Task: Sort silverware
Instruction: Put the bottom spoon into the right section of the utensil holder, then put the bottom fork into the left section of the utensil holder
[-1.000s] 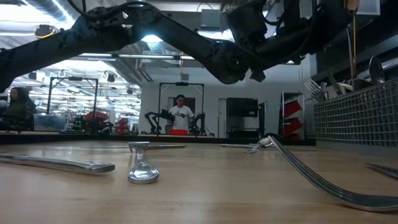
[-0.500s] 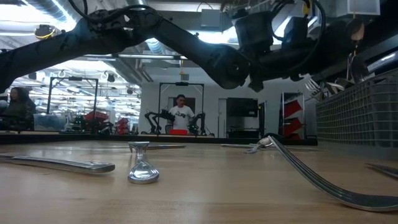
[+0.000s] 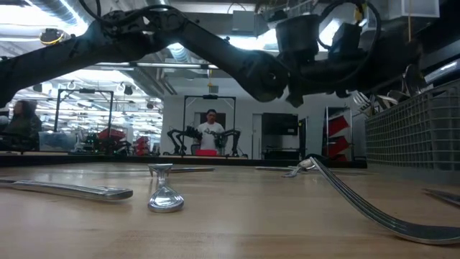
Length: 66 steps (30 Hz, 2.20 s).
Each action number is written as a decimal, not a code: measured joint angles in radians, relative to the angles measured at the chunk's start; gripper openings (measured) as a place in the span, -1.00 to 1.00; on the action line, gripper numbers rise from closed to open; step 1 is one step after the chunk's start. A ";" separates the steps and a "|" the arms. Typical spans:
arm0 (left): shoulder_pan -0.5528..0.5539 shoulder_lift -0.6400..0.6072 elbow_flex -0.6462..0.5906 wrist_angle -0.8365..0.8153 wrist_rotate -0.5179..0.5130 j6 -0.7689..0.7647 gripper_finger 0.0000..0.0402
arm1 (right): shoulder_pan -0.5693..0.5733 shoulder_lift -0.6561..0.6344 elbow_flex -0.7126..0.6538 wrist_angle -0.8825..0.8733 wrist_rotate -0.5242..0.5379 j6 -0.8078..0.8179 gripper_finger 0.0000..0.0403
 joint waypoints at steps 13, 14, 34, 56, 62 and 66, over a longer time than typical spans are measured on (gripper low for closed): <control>0.000 -0.026 0.000 -0.027 0.057 -0.207 -0.42 | 0.000 0.000 0.000 -0.001 0.000 0.000 -0.37; 0.000 -0.032 0.002 -0.025 0.067 -0.220 -0.42 | 0.000 0.000 0.000 -0.001 -0.001 0.000 -0.37; 0.092 -0.078 0.050 -0.143 0.402 -0.430 -0.41 | 0.000 -0.003 -0.018 -0.118 -0.154 0.111 -0.37; 0.171 -0.409 0.051 -1.640 0.055 0.146 -0.41 | 0.000 -0.004 -0.264 -0.124 -0.185 0.076 -0.37; 0.126 -0.409 0.018 -1.885 0.104 0.146 -0.41 | 0.000 -0.004 -0.361 -0.090 -0.187 0.075 -0.37; 0.063 -0.409 -0.028 -1.887 0.136 0.144 -0.41 | 0.000 -0.004 -0.426 -0.071 -0.201 0.075 -0.37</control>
